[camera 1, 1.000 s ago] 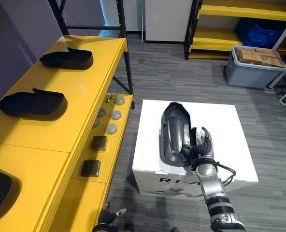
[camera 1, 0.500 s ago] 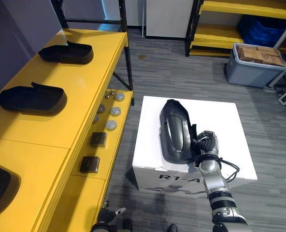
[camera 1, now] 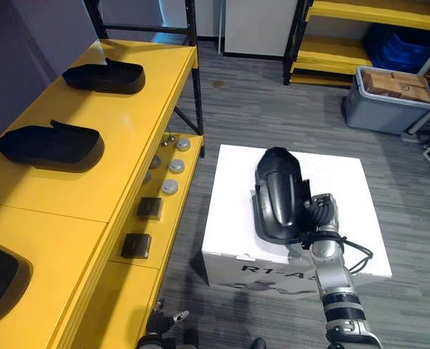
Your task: Walk over and take plastic housings, then place them on the shelf
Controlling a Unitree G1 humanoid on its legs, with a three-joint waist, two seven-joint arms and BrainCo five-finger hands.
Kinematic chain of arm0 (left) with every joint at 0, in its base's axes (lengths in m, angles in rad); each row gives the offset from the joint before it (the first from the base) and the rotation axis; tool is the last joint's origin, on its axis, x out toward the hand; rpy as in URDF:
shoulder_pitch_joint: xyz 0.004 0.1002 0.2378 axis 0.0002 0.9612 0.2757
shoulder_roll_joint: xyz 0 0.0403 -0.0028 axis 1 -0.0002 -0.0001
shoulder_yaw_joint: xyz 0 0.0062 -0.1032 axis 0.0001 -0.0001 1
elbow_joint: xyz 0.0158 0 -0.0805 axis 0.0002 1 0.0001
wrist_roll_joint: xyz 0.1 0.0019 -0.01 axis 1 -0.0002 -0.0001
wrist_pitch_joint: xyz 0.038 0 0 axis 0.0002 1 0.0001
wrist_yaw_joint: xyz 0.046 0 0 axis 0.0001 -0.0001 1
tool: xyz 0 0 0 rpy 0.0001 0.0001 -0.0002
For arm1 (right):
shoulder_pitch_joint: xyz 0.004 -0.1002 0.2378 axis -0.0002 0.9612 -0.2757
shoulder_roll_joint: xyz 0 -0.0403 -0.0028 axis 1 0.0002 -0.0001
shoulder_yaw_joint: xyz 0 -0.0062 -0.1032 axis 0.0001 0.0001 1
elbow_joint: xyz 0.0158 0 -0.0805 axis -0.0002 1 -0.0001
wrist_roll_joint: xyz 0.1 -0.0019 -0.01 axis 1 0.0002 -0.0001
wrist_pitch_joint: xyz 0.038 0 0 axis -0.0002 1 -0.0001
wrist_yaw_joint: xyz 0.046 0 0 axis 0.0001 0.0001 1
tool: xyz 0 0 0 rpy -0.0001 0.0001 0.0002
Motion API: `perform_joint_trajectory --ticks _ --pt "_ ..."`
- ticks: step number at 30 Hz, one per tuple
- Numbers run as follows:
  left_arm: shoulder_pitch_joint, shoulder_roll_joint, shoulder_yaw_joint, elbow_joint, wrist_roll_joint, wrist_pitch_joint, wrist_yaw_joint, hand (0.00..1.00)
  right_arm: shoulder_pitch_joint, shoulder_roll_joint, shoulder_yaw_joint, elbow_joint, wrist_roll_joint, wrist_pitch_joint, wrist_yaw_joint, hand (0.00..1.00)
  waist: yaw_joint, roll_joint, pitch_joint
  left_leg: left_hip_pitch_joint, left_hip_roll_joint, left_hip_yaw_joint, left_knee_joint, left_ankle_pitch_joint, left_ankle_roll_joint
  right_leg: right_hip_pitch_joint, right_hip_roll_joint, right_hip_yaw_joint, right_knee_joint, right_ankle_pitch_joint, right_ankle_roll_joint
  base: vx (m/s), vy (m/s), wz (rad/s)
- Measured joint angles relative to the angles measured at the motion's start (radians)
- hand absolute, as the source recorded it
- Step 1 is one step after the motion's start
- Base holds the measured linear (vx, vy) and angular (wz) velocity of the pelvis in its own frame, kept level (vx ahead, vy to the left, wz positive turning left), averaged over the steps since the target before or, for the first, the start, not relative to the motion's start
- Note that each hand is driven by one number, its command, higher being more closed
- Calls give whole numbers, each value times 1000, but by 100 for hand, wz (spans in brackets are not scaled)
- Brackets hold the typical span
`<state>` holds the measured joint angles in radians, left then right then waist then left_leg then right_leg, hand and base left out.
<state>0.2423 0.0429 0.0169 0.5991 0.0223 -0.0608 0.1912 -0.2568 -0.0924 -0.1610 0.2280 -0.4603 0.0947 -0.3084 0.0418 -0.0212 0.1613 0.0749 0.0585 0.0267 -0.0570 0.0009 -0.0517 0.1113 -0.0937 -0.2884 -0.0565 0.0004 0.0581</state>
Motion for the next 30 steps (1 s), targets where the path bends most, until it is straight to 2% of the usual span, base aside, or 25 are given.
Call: perform_joint_trajectory --ticks 6,8,14,19,23,28,30 --pt "76 -70 119 -393 -1 -4 26 0 90 13 -19 -210 6 -4 -26 100 -3 1 0 -13 0 -2 15 -4 2 -6 -1 0 1 -2 2 -5 2 0" --pt "87 -81 124 -569 -2 -10 44 0 107 16 -14 -271 10 -26 -27 100 -3 1 -1 -16 -2 -2 28 -10 3 -4 -3 1 3 -2 2 0 0 0" --pt "73 -100 82 -838 -30 -50 47 0 118 47 22 -341 26 -50 -26 100 -3 1 -5 -11 -4 -3 29 -10 4 1 -6 1 5 -2 2 0 0 0" --pt "32 -85 -27 -936 -122 -82 42 0 126 52 96 -373 46 -55 -13 100 -3 4 -21 1 -4 -3 29 -11 4 13 -6 0 5 -2 2 0 0 0" --pt "-40 -50 -145 -934 -223 -84 20 0 127 52 184 -427 68 -90 -2 100 -10 4 -51 3 -4 -1 29 -10 4 13 -6 3 6 -2 2 0 0 0" --pt "-110 -30 -217 -925 -274 -84 1 0 117 58 294 -452 71 -105 18 100 -28 5 -64 18 -3 10 29 -10 4 22 -4 14 7 -1 2 -18 21 -7" --pt "-136 -30 -237 -896 -275 -83 2 0 101 57 334 -452 71 -106 28 100 -26 6 -71 19 0 27 29 -10 4 12 -2 31 11 0 0 -33 33 -21"
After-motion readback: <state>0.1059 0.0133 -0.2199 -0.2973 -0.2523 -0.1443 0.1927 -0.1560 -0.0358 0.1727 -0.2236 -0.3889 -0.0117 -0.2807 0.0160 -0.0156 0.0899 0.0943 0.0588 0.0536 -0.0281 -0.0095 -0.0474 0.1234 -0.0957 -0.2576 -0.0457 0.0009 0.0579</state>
